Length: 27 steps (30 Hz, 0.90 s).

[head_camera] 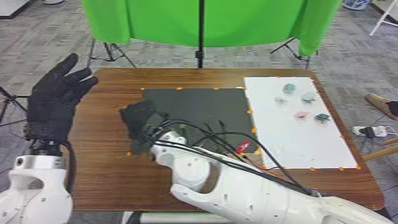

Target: Arrange flowers

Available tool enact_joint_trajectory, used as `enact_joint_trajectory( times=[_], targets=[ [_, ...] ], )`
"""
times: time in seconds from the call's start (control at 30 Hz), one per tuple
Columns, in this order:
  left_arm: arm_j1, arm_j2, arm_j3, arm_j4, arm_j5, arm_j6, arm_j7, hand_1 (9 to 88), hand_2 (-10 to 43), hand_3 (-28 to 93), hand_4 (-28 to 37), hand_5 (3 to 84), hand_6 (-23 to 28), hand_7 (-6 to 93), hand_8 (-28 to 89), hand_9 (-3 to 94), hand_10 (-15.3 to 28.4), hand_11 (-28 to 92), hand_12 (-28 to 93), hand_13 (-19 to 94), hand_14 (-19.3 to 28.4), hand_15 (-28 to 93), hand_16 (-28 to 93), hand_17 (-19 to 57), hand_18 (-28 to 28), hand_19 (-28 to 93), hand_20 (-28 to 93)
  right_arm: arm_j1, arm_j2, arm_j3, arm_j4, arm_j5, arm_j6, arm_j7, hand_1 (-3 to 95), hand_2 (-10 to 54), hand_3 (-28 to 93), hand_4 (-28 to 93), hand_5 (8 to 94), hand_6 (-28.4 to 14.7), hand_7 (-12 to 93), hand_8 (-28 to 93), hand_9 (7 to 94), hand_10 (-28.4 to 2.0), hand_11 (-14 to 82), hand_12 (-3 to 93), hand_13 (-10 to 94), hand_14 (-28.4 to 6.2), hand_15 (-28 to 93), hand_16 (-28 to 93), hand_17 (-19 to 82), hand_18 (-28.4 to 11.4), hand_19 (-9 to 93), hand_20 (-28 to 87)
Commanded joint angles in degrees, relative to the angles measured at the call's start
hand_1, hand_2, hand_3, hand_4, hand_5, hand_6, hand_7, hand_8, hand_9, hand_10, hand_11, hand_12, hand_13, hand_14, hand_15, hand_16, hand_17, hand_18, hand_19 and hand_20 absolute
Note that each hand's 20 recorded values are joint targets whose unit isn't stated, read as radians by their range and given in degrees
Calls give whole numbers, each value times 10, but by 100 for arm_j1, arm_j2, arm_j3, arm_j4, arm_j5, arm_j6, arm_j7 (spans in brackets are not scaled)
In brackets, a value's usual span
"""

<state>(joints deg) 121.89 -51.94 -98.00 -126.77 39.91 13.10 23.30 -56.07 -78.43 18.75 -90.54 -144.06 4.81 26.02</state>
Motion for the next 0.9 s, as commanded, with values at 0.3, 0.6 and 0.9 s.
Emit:
enact_joint_trajectory(
  times=[0.3, 0.6, 0.9],
  targets=[
    [-67, -210, 82, 86, 22, -23, -149, 260, 97, 734, -214, 352, 87, 117, -88, 331, 195, 254, 123, 226, 243, 467, -58, -112, 199, 419, 185, -552, -355, 899, 23, -641, -1135, -462, 493, -95, 632, -283, 722, 14, 141, -74, 818, -98, 356, 230, 735, -66, 717, 178, 357, -225, 932, 526],
    [420, -180, -56, -69, -69, 177, 92, 261, 97, 732, -211, 352, 87, 118, -88, 331, 195, 255, 123, 226, 244, 468, -59, -113, 199, 420, 186, -793, -293, 1218, -335, -587, -1139, -516, 472, -95, 644, -283, 696, 8, 139, -122, 792, -112, 394, 193, 720, -71, 728, 173, 350, -228, 932, 524],
    [972, -336, -111, -112, -267, 307, 343, 261, 97, 733, -213, 351, 86, 117, -88, 330, 194, 253, 122, 225, 243, 466, -58, -113, 199, 418, 185, -604, 932, 2020, -1313, 698, -944, 707, 408, -95, 697, -283, 668, 0, 134, -119, 762, -131, 388, 173, 680, -95, 745, 166, 329, -244, 932, 545]
  ],
)
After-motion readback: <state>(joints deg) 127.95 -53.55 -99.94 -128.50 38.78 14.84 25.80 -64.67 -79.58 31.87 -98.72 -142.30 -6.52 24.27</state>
